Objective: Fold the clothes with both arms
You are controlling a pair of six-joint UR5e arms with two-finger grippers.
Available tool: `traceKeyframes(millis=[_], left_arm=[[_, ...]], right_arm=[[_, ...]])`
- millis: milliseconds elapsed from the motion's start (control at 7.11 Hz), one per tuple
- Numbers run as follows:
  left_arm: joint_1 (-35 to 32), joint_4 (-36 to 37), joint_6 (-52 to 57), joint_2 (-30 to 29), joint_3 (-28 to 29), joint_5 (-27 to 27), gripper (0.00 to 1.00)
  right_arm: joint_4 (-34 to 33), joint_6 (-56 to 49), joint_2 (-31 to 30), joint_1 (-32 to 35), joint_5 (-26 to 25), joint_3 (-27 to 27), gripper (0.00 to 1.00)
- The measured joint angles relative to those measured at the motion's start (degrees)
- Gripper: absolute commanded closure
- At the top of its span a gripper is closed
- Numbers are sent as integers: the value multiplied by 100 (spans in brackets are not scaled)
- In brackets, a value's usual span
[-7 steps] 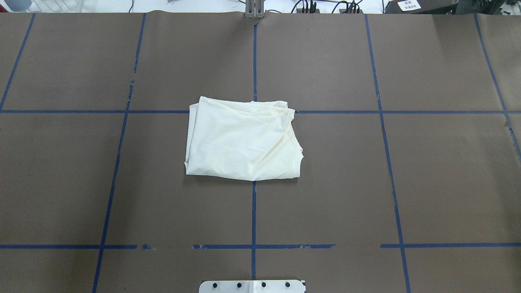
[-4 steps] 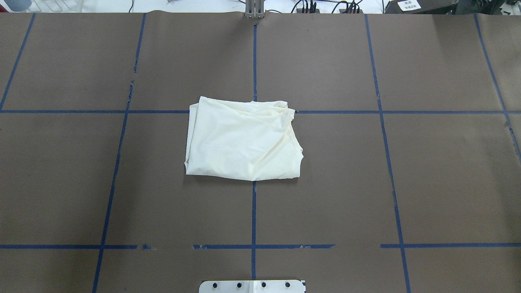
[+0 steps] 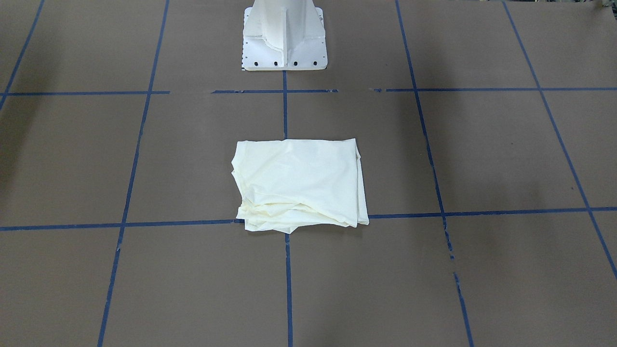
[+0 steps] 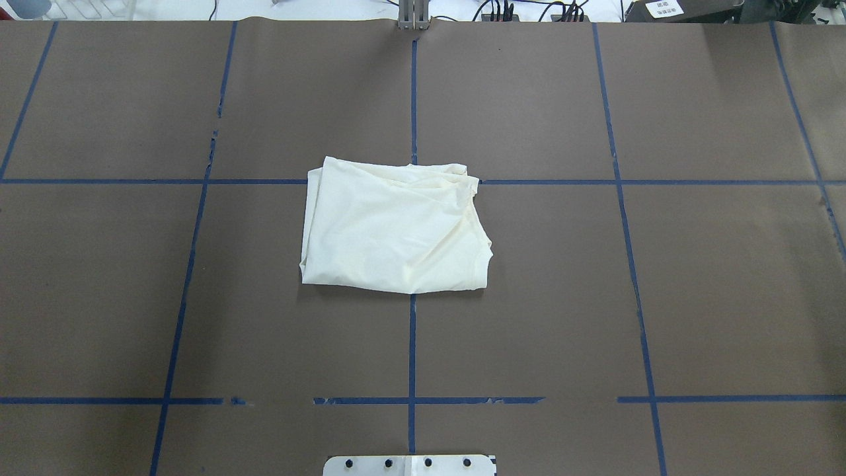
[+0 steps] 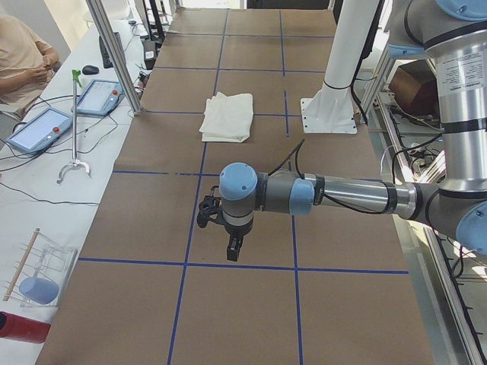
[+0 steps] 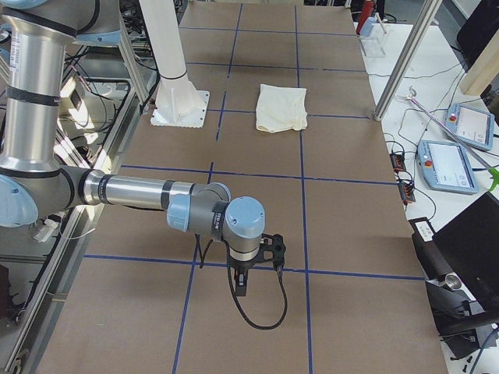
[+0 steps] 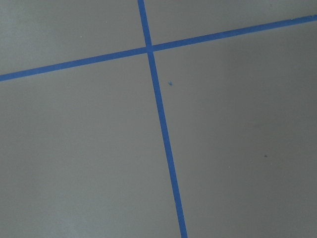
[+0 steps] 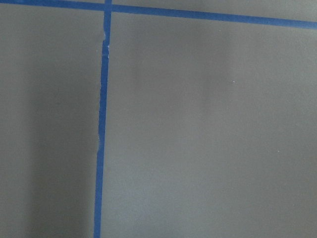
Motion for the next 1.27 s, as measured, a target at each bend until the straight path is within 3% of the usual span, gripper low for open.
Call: traceKeyframes(millis=[1266], left_arm=[[-4,5,0,66,-1,0,0]], right_arm=[[0,7,1,1,19,148,0]])
